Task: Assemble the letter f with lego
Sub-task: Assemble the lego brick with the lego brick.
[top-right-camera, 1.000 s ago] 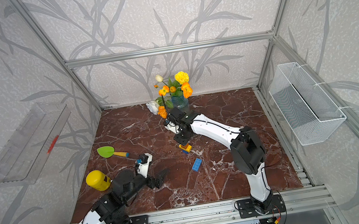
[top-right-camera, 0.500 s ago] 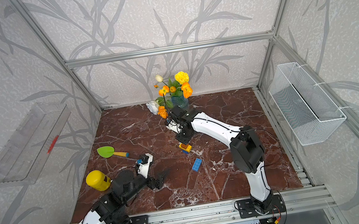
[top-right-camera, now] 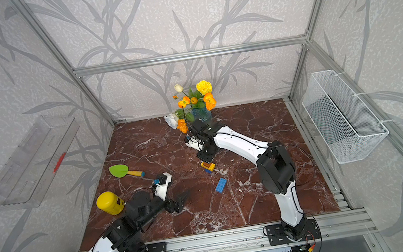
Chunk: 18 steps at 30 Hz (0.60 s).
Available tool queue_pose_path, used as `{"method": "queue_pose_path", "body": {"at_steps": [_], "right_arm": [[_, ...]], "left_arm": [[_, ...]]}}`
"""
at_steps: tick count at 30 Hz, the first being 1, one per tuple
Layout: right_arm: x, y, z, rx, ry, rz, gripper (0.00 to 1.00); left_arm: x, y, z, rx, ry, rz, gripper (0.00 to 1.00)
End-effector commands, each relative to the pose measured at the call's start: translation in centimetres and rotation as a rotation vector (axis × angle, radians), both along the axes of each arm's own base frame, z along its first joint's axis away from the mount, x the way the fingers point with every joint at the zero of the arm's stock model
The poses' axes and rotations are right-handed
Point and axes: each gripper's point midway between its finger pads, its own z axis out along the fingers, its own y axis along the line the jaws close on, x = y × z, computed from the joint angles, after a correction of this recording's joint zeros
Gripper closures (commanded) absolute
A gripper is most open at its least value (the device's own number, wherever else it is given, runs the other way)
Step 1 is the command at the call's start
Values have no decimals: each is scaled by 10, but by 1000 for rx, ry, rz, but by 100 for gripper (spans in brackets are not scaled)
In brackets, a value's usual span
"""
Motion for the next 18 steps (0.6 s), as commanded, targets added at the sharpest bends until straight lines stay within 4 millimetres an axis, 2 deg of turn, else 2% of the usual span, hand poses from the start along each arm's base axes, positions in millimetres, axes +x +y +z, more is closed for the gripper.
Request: {"method": "queue_pose_path", "body": {"at_steps": [1, 18], "right_arm": [[-1, 1, -3, -5, 26, 16, 70], [-4, 0, -11, -16, 50, 13, 70]], "left_arm": [[1, -1, 5, -22, -10, -3, 1], [1, -1, 5, -24, -9, 0, 1]]}}
